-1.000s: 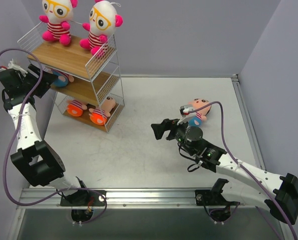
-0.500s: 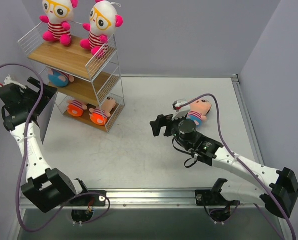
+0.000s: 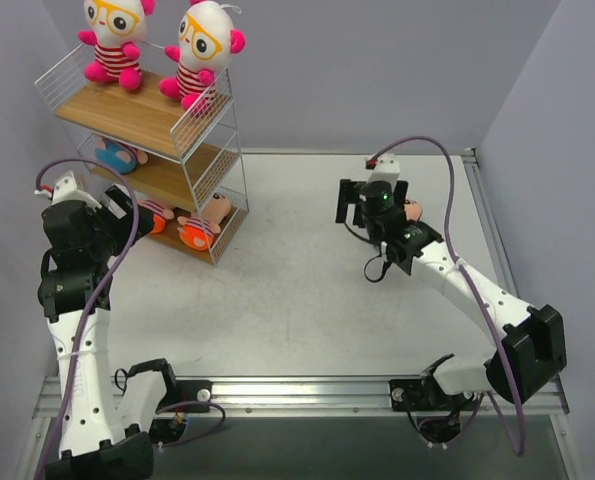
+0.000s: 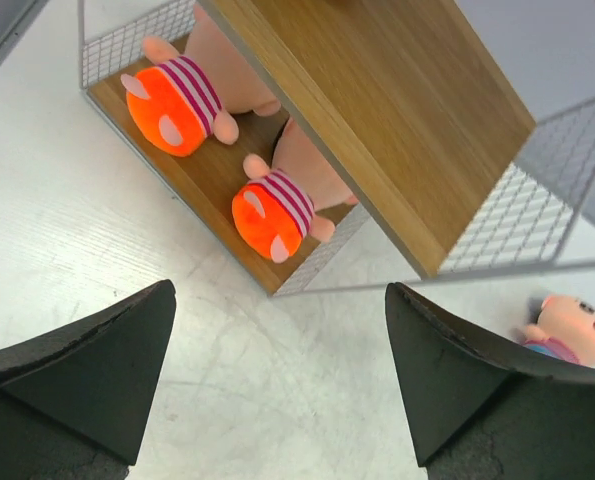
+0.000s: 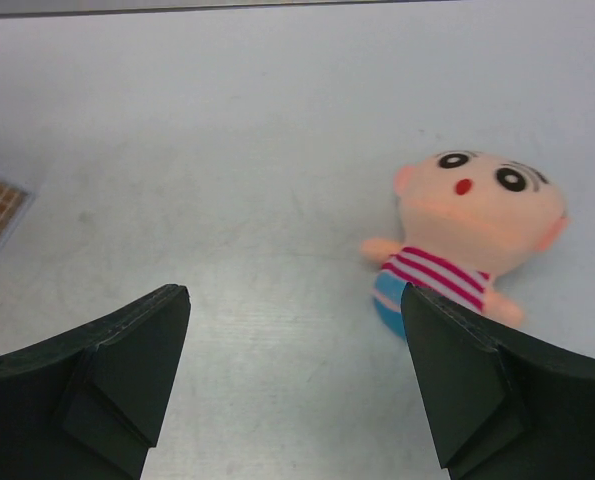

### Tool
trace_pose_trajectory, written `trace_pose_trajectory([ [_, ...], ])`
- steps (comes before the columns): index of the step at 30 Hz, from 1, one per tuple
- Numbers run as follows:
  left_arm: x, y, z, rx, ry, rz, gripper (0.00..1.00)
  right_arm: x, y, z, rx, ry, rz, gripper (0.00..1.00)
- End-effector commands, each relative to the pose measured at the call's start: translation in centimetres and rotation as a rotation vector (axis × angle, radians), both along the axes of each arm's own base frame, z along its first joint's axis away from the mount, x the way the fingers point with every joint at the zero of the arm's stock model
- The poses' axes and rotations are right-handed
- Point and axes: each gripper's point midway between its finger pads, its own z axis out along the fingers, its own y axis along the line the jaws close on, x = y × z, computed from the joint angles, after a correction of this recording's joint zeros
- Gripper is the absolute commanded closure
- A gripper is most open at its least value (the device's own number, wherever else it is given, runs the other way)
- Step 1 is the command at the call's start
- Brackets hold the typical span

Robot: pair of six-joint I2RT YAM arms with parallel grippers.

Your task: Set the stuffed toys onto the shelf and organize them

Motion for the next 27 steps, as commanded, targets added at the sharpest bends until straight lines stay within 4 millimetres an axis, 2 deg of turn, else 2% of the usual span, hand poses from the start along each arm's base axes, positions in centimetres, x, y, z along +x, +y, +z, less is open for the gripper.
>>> trace_pose_trajectory([
  [1,-1.9,-0.3,-0.6,0.117,0.052,-0.024,0.06,2.4,-4.8,1.1,-0.081,0.005,-0.135,0.1],
  [2,-2.6,-1.3,-0.6,0.128,0.056,-0.059,0.06,2.8,-5.6,1.0,-0.098,0.01,-0.152,0.11],
  [3,-2.9,-1.6,-0.6,0.141,0.057,-0.077,0.06,3.4,-6.6,0.5,-0.148,0.025,-0.166,0.11],
  [4,-3.3,-1.7,-0.6,0.171,0.064,-0.087,0.06,4.2,-8.3,0.9,-0.162,0.023,-0.205,0.11],
  [5,-4.0,-2.0,-0.7,0.18,0.073,-0.102,0.06,4.7,-9.1,0.8,-0.176,0.028,-0.217,0.12],
  [6,-4.3,-2.8,-0.8,0.189,0.074,-0.138,0.06,5.3,-10.1,0.0,-0.221,0.058,-0.211,0.13],
  [7,-4.8,-3.2,-0.8,0.204,0.072,-0.163,0.06,6.2,-11.5,0.6,-0.216,0.058,-0.224,0.14],
  [8,-5.2,-4.0,-1.1,0.206,0.079,-0.202,0.06,6.7,-12.4,-0.6,-0.241,0.105,-0.227,0.15],
  [9,-5.5,-4.2,-1.1,0.205,0.078,-0.217,0.06,7.0,-13.0,-0.9,-0.248,0.126,-0.226,0.15],
  [10,-5.9,-4.3,-1.2,0.213,0.075,-0.224,0.06,7.5,-13.4,-1.1,-0.271,0.14,-0.206,0.15],
  [11,-6.3,-5.4,-1.3,0.208,0.071,-0.283,0.06,8.2,-13.8,-0.8,-0.253,0.142,-0.179,0.15],
  [12,-6.5,-6.3,-1.3,0.199,0.064,-0.327,0.06,8.5,-14.1,-2.1,-0.259,0.186,-0.167,0.16],
  [14,-7.1,-7.3,-1.1,0.189,0.047,-0.38,0.06,9.3,-14.5,-2.2,-0.28,0.21,-0.123,0.17],
  [15,-7.4,-8.1,-0.9,0.177,0.033,-0.425,0.06,9.5,-15.1,-3.6,-0.286,0.255,-0.112,0.17],
  [18,-8.0,-9.7,-0.6,0.145,0.011,-0.51,0.06,10.4,-15.7,-5.7,-0.271,0.32,-0.058,0.17],
  [20,-8.2,-10.3,-0.4,0.131,0.001,-0.539,0.06,10.8,-16.2,-6.7,-0.267,0.352,-0.062,0.17],
  [22,-8.4,-11.0,-0.4,0.111,-0.009,-0.581,0.06,11.3,-16.5,-8.5,-0.261,0.401,-0.077,0.17],
  [27,-8.4,-12.0,-0.3,0.07,-0.021,-0.618,0.06,10.5,-16.7,-13.4,-0.241,0.524,-0.118,0.19],
])
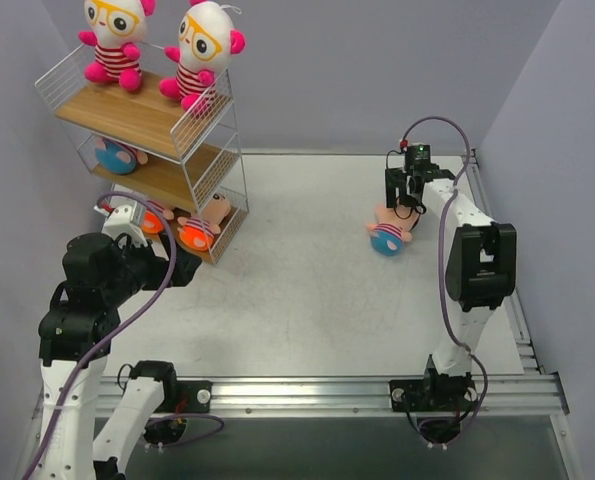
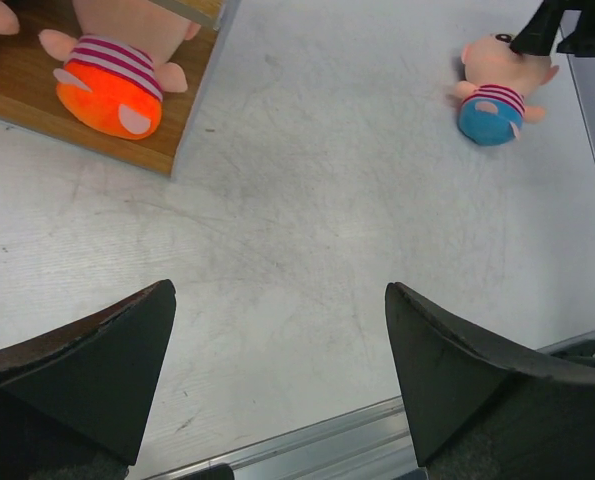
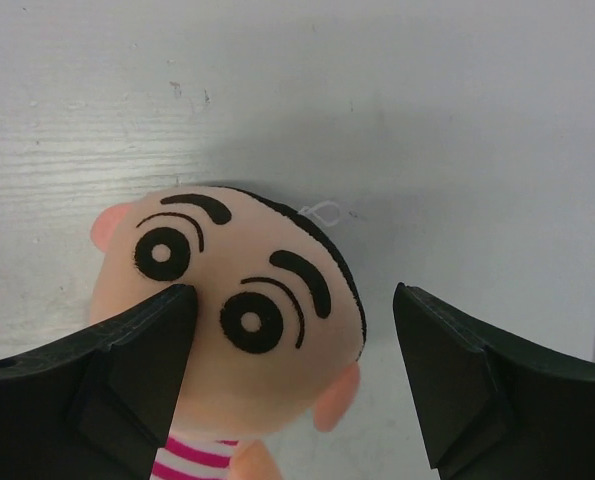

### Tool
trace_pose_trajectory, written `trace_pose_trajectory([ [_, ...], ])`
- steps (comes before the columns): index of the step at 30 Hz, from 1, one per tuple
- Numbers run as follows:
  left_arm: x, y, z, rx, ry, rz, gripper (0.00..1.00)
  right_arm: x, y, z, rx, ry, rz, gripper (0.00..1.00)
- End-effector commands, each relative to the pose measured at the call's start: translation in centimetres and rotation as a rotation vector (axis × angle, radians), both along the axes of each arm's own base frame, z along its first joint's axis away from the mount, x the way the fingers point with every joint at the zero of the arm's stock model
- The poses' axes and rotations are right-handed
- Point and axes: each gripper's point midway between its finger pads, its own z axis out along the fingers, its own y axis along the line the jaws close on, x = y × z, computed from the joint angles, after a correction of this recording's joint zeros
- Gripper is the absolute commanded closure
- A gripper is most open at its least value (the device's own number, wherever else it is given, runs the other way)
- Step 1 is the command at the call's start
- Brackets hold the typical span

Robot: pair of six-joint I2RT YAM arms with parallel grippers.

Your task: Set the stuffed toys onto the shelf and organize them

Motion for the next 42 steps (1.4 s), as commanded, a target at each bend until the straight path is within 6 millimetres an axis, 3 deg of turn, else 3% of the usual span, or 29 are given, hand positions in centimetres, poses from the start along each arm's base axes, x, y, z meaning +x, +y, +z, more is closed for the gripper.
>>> trace_pose_trajectory([
  [1,-0.1,-1.6,0.7,-0.056,-0.025,-0.075,0.06,-1.8,0.3,-2.8,0.027,0.107,-0.02,0.2],
  [4,0.1,-2.3,0.4,-0.099,-0.008,-0.096,0.06,-3.6,1.0,-5.7,0.07,0.182,-0.037,0.21],
  [10,0.7,-4.1,-0.5,-0.172,0.016,-0.138,0.06,-6.8,4.5,-8.2,0.184,0.248,-0.022,0.27],
  [13,0.9,-5.5,-1.3,-0.207,0.046,-0.162,0.06,-7.9,6.1,-8.7,0.2,0.253,-0.007,0.38],
  [15,1.2,-6.2,-2.2,-0.204,0.061,-0.155,0.06,-8.3,7.1,-8.4,0.215,0.234,-0.002,0.51],
  [16,0.9,-7.5,-2.1,-0.219,0.066,-0.189,0.06,-8.3,7.5,-8.2,0.225,0.221,-0.002,0.57],
  [17,0.9,-8.0,-2.4,-0.217,0.073,-0.189,0.06,-7.8,8.2,-7.3,0.249,0.18,-0.002,0.66],
  [20,0.9,-10.2,-3.4,-0.218,0.103,-0.197,0.06,-7.8,10.6,-5.6,0.301,0.109,0.023,0.81],
  [22,1.2,-11.4,-4.0,-0.23,0.124,-0.186,0.06,-8.3,12.6,-4.8,0.345,0.075,0.027,0.87],
  [24,1.2,-12.3,-4.1,-0.226,0.121,-0.174,0.06,-7.8,14.2,-2.5,0.417,-0.009,0.012,0.97],
  [25,1.4,-12.8,-4.2,-0.242,0.128,-0.162,0.06,-8.5,14.4,-2.7,0.439,-0.014,-0.004,1.0],
  [26,1.5,-13.0,-4.3,-0.244,0.128,-0.148,0.06,-8.0,15.8,-0.5,0.488,-0.094,0.016,1.0],
  [32,2.0,-14.8,-4.9,-0.299,0.157,-0.104,0.06,-10.2,19.7,4.9,0.683,-0.313,-0.051,1.0],
  [37,1.8,-16.4,-5.3,-0.345,0.177,-0.084,0.06,-12.2,20.9,8.2,0.861,-0.458,-0.164,1.0],
  [38,1.8,-16.6,-5.4,-0.35,0.178,-0.083,0.06,-12.2,20.7,9.8,0.925,-0.511,-0.205,1.0],
  [39,1.7,-16.9,-5.3,-0.358,0.175,-0.083,0.05,-13.1,21.1,9.3,0.949,-0.505,-0.216,1.0],
  [42,1.5,-17.6,-5.5,-0.366,0.175,-0.081,0.05,-14.2,22.3,10.6,1.057,-0.532,-0.238,1.0],
])
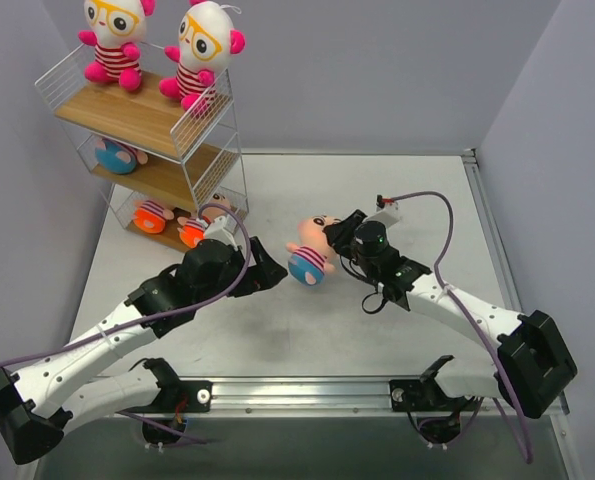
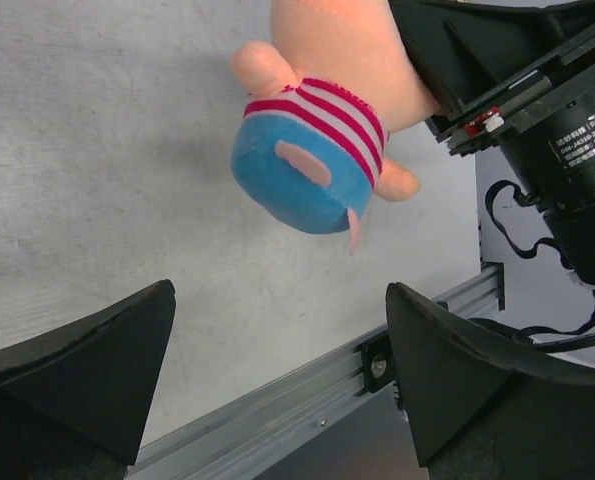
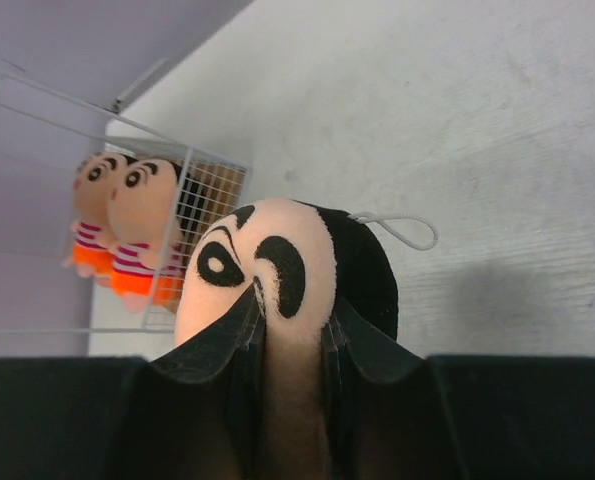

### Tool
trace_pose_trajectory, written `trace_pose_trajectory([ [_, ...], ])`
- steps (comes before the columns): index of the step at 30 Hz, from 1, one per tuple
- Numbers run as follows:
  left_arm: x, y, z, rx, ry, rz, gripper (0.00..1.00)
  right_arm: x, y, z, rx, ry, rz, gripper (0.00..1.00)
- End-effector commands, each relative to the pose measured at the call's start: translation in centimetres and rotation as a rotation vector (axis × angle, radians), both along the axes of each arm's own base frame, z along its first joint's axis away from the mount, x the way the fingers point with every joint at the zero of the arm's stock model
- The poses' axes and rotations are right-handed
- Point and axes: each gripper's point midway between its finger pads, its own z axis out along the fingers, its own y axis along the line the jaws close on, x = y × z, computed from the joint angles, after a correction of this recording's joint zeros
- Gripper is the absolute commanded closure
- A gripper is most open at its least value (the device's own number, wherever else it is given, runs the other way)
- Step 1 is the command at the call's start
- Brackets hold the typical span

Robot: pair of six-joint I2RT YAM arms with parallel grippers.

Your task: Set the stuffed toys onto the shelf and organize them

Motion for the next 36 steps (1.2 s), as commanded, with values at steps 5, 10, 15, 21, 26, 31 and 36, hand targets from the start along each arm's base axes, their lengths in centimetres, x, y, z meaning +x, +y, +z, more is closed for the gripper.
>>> trace_pose_trajectory([
  [5,1.0,-1.6,2.4,-0.12,-0.077,0.067,0.05,-0.7,1.5,5.0,0.319,-0.106,-0.143,1.0],
  [10,1.1,-1.7,2.2,-0.134,-0.082,0.088,0.05,-1.7,1.7,6.3,0.421,-0.126,-0.17,1.0],
  [15,1.2,-1.8,1.8,-0.139,-0.078,0.108,0.03,-2.4,2.1,7.0,0.457,-0.133,-0.173,1.0],
  [21,1.5,-2.6,3.0,-0.192,-0.099,0.11,0.0,-2.7,3.0,6.5,0.467,-0.12,-0.169,1.0],
  [26,1.5,-3.0,2.9,-0.17,-0.101,0.106,0.11,-2.8,3.5,6.1,0.446,-0.118,-0.167,1.0],
  [31,1.5,-2.7,2.3,-0.162,-0.087,0.125,0.25,-3.1,4.3,6.0,0.425,-0.121,-0.151,1.0],
  [36,1.7,-1.7,2.0,-0.11,-0.094,0.151,0.47,-3.4,5.4,5.5,0.397,-0.113,-0.116,0.98],
])
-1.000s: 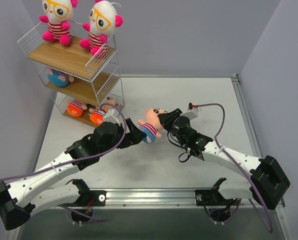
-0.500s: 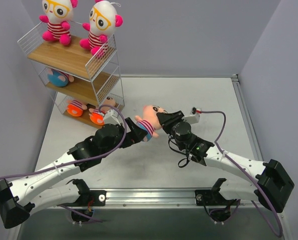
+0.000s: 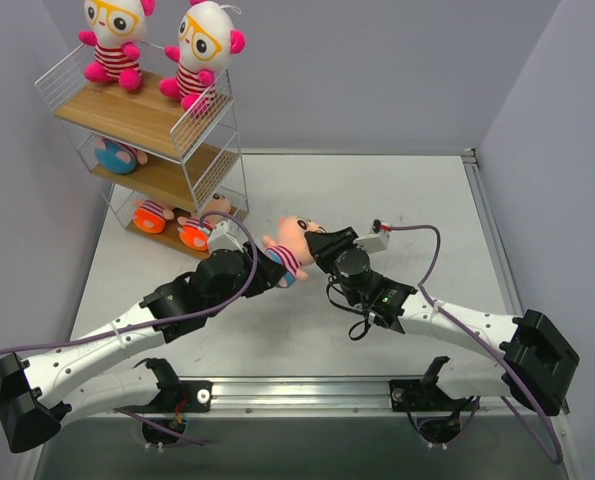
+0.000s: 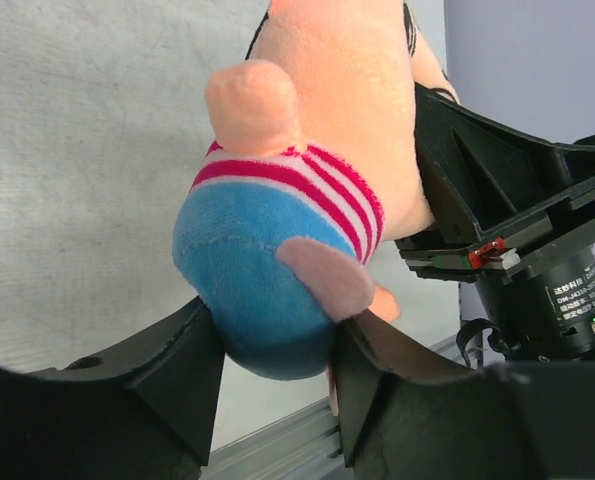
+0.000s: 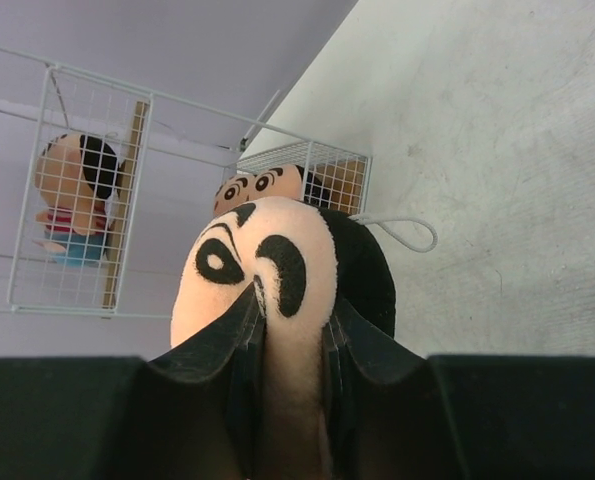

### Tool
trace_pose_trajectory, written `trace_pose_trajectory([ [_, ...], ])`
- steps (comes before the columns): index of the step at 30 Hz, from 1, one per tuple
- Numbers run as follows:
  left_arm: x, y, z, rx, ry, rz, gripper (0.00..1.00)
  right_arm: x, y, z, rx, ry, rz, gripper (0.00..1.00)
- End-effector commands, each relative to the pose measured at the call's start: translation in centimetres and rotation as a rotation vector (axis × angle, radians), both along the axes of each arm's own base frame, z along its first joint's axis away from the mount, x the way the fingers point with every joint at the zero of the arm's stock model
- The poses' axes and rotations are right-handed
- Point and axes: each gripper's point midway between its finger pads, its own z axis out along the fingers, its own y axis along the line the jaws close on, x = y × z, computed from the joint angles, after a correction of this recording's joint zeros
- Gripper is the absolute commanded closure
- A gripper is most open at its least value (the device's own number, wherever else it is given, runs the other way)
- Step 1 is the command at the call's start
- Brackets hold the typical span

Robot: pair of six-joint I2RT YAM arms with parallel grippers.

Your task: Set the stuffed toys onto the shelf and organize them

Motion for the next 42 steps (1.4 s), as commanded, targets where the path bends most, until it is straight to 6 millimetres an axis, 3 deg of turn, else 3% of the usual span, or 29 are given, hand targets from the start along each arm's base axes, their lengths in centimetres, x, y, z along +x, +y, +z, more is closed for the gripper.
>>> trace_pose_trajectory([
  [1,0.6,0.4,2.0,-0.007,-0.047,0.031,0.51,0.3,1.1,1.9,0.023,-0.049,-0.003,0.89],
  [4,0.4,0.9,1.7,0.024,-0.044,0.035,0.56,0.1,1.5,1.9,0.011,-0.056,0.016,0.7],
  [8,0.3,2.4,1.4,0.072,-0.05,0.06,0.77,0.0,1.4,2.0,-0.017,-0.069,0.029,0.47],
  [10,0.2,3.5,1.3,0.114,-0.052,0.077,0.81,-0.1,1.3,2.1,-0.037,-0.075,0.037,0.36],
  [15,-0.5,6.5,1.1,0.254,-0.041,0.105,0.9,-0.3,1.0,1.9,-0.086,-0.079,0.043,0.18],
  [19,-0.9,8.7,2.5,0.33,-0.046,0.124,0.91,-0.3,0.5,1.7,-0.132,-0.079,0.038,0.07],
  [22,-1.4,11.2,2.8,0.419,-0.028,0.157,0.91,-0.3,-0.1,1.7,-0.161,-0.076,0.019,0.0],
  [26,-2.1,14.1,5.6,0.471,-0.041,0.212,0.97,-0.2,-0.7,1.9,-0.196,-0.081,0.0,0.0],
  [33,-3.7,19.6,8.1,0.568,-0.023,0.342,0.98,-0.1,-0.9,1.8,-0.223,-0.085,-0.001,0.01],
  [42,-2.9,24.1,9.6,0.702,-0.041,0.522,0.98,-0.2,-0.4,1.6,-0.244,-0.093,0.03,0.01],
])
